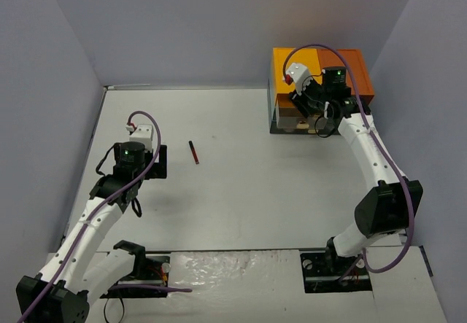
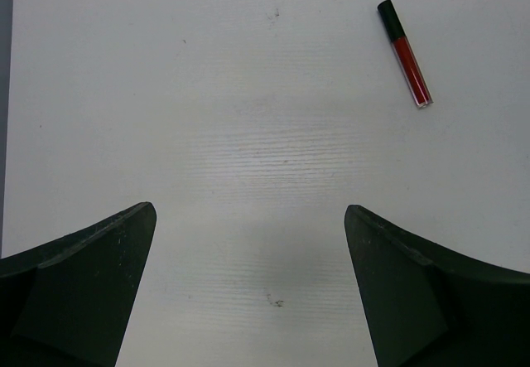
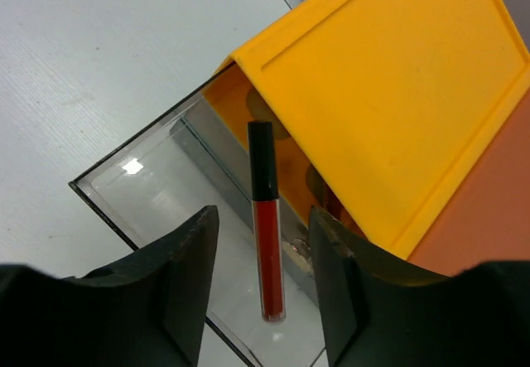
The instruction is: Organize the makeup
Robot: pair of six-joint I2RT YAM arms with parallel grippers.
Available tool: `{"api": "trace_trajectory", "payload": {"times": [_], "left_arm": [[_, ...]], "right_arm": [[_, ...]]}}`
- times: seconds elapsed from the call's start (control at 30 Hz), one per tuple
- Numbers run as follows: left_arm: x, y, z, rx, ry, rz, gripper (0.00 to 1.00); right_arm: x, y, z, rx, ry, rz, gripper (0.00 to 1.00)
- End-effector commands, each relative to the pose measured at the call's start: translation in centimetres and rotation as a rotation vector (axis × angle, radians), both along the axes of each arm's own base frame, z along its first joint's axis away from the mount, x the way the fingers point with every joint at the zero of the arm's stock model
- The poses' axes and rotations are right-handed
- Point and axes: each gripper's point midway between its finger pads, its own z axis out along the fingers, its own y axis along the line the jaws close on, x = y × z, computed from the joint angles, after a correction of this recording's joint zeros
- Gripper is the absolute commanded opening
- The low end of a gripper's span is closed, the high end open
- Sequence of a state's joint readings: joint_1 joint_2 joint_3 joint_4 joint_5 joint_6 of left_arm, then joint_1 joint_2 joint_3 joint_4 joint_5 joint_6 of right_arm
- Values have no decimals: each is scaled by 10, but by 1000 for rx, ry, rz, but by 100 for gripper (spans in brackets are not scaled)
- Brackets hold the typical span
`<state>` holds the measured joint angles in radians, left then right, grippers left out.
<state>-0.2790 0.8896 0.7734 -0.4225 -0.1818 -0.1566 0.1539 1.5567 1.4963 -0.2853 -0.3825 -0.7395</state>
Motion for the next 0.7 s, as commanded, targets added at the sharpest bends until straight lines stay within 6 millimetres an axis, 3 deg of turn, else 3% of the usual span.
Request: {"api": "trace_trajectory", "payload": {"times": [0.0,0.1,0.23,0.37,0.4,0.53,0.67], "left_arm": [[11,3,29,-8,-96,21,97],[11,3,29,-10,-97,21,97],[12,2,28,-12,-93,18,97],[11,3,29,-16,-96,24,97],[11,3,29,-15,-95,26,97],[9,7,29,-4,-93,43,97],[3,8,29,-15,-88,46,97]], "right_arm": [[0,19,44,66,-111,78,55],[-8,36,73,118,-150,73,64],[-18,65,92,179,-162,20,71],[-40,141,95,385,-98,53,69],[-39,150,101,451,-111,4,68],[-53,217,56,559,-46,-79,68],[-49,270,-5,560,81,-137,69]]}}
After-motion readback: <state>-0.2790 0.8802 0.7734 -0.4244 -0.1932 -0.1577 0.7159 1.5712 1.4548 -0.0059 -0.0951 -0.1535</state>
